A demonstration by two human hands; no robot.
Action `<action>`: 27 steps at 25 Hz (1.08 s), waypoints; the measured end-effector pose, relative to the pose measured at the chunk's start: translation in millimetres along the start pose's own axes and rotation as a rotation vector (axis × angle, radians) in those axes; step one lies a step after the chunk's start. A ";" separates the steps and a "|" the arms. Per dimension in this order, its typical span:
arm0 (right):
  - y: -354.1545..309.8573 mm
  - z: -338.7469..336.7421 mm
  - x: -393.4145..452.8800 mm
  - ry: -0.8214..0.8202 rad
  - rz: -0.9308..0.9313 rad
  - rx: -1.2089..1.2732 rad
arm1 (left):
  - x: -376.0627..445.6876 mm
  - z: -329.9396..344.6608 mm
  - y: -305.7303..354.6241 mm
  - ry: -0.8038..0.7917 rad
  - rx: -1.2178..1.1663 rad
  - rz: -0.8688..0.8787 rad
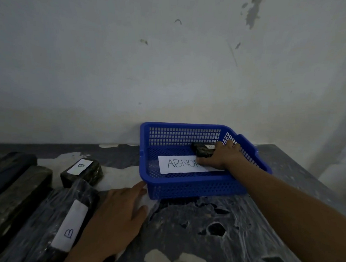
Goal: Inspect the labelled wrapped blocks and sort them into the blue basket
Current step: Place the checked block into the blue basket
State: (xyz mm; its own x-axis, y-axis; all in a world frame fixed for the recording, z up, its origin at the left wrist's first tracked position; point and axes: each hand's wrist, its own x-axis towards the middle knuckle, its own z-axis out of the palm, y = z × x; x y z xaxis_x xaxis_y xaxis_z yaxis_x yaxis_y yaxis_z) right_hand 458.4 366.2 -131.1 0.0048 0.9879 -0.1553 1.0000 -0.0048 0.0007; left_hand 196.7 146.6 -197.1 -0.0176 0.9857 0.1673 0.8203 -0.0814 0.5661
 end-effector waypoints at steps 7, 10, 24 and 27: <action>-1.0 2.2 -0.6 0.102 -0.097 -0.004 | 0.0 1.4 -3.5 -0.012 0.023 -0.002; -1.4 0.8 2.8 0.033 -0.109 -0.015 | 1.5 4.2 -5.5 -0.018 0.015 -0.010; -55.0 -55.2 -139.6 0.273 -0.383 0.293 | -20.5 -19.9 21.5 0.145 -0.232 0.020; -79.9 -38.9 -197.4 0.285 -0.500 0.361 | -47.8 -31.1 25.3 0.180 -0.291 0.025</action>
State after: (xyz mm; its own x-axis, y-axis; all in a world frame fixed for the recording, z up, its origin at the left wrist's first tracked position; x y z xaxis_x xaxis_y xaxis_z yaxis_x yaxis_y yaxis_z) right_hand 377.6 177.5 -62.0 -0.4092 0.8867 0.2152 0.8193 0.4609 -0.3412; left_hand 200.5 92.9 -165.7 -0.1217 0.9433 0.3089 0.6248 -0.1691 0.7623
